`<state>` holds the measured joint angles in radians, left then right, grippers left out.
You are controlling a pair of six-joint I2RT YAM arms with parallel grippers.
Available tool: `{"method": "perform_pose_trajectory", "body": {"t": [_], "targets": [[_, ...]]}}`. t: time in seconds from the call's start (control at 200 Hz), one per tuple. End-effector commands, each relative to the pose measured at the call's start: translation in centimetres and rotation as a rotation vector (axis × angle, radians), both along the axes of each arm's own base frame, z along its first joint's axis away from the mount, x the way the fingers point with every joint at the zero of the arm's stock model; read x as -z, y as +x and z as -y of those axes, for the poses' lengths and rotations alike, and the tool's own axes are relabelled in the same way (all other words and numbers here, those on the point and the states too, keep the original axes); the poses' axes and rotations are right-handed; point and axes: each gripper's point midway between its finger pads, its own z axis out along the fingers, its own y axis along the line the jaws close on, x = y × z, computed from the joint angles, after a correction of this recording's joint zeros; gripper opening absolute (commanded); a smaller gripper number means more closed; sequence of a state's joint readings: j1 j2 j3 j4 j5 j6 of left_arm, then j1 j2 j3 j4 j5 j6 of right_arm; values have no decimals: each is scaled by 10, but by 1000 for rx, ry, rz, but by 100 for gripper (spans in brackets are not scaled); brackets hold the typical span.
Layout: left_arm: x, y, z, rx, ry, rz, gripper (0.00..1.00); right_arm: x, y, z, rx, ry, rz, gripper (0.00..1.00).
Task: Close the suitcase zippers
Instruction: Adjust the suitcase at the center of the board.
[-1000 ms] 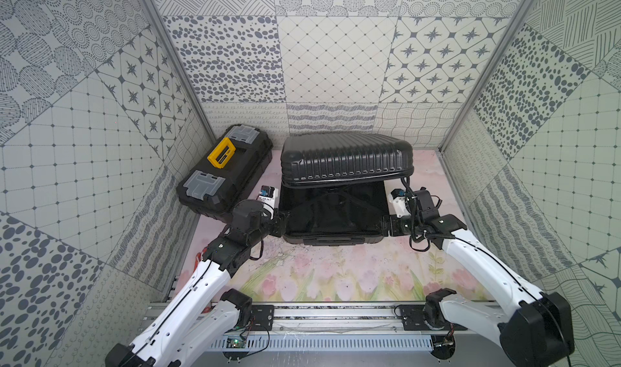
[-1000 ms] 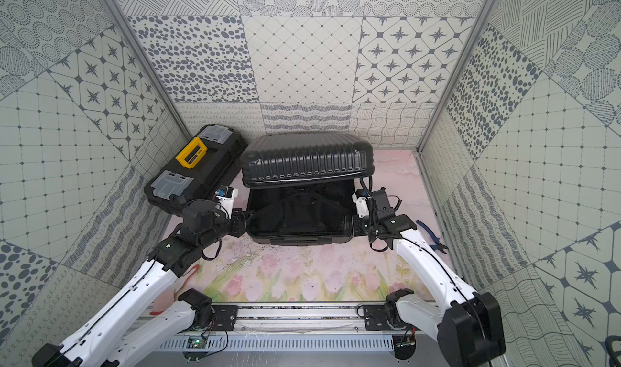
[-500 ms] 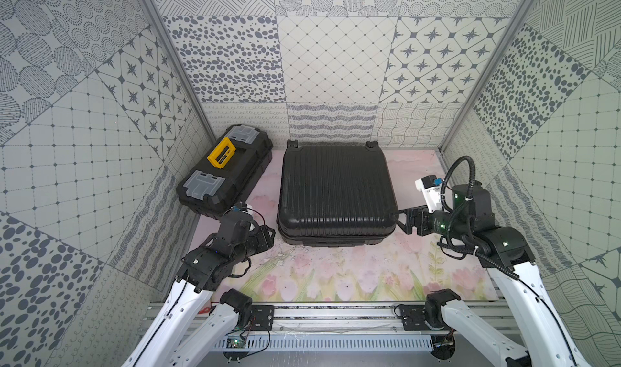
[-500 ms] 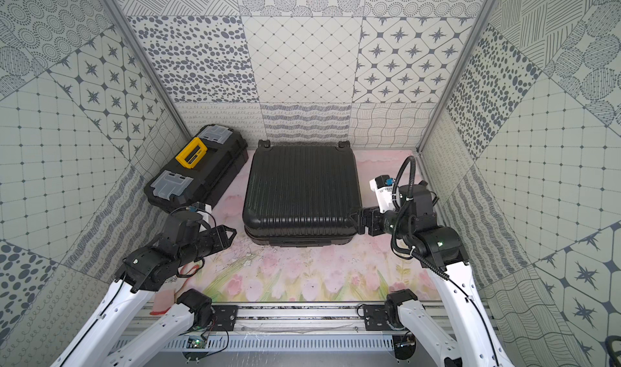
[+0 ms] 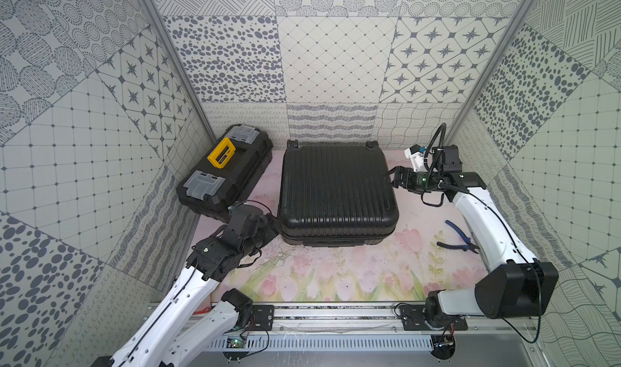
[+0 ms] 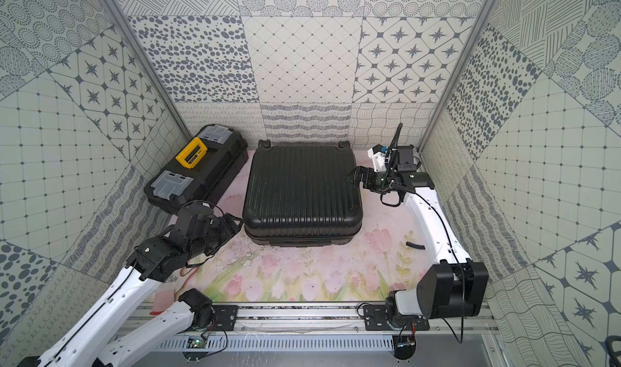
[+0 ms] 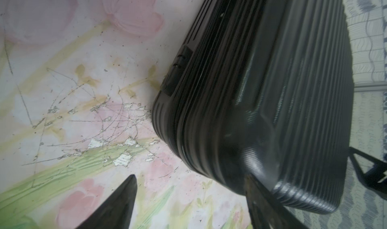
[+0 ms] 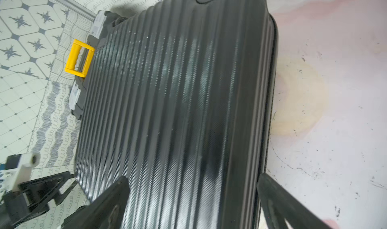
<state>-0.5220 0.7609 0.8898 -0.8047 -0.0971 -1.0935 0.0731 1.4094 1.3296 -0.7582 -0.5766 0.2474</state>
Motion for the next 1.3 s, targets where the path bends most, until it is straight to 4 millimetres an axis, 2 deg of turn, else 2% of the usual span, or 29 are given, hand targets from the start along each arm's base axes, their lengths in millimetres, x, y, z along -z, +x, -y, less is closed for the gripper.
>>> {"method": "perform_pose_trajectory", "body": {"t": [0.0,0.14,0.3,0.4,0.5,0.645,0.69,0.8,0.946,1.046,1.296], "targets": [[-49,46,11,-110,-107,177,82,2,10,5,7,-60,52,98],[-31,60,28,-70,-60,73,83,27,9,-1,-7,-76,5,98],[-31,87,28,-20,83,79,84,42,-1,-11,-38,-66,-30,98],[-23,107,30,21,126,59,84,52,-13,-18,-61,-61,-57,98],[-11,128,45,115,91,60,84,59,-26,-22,-67,-51,-82,98],[18,153,38,201,141,-12,81,66,-45,-27,-72,-40,-102,98],[21,159,38,240,172,-28,81,70,-51,-30,-83,-39,-111,98],[22,172,53,339,169,-19,81,74,-62,-41,-107,-28,-125,98],[39,184,72,444,117,-44,78,70,-80,-53,-123,-9,-122,97],[48,193,84,509,107,-54,77,60,-95,-64,-130,-4,-108,97],[49,226,118,629,58,-14,74,37,-125,-70,-53,30,-70,96]]}}
